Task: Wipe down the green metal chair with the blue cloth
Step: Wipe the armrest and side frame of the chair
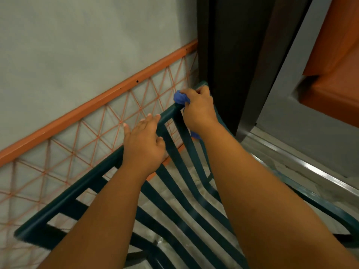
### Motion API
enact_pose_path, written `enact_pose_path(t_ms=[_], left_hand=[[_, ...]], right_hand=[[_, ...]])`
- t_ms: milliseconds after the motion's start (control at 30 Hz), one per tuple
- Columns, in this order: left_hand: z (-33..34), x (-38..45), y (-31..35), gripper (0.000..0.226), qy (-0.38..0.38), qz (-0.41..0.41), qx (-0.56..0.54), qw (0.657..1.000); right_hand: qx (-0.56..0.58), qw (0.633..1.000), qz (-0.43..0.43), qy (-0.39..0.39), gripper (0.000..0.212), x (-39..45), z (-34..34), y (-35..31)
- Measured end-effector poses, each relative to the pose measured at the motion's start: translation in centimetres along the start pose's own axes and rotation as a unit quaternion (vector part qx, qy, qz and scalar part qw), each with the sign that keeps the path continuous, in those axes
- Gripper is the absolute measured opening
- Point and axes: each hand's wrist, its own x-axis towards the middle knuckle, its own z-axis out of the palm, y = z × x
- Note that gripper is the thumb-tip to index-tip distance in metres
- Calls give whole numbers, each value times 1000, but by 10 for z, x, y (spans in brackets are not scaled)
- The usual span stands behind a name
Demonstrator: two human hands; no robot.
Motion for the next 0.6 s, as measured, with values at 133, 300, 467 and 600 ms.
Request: enact_pose_path(t_ms=[133, 300, 467, 600], left_hand=[[-13, -15, -9, 59, 30, -21, -131, 991], [-31, -55, -29, 58, 76, -38, -162, 983], [-54, -102, -58, 55, 111, -56, -168, 978], [-77, -137, -84, 52, 162, -105, -170, 966]], right_hand=[[-47, 996, -57, -41, 50, -36, 15, -27], [-41, 991, -102, -80, 50, -84, 44, -55], [-32, 985, -118, -126, 53, -131, 71, -89], [-31, 979, -129, -158, 54, -165, 88, -112]])
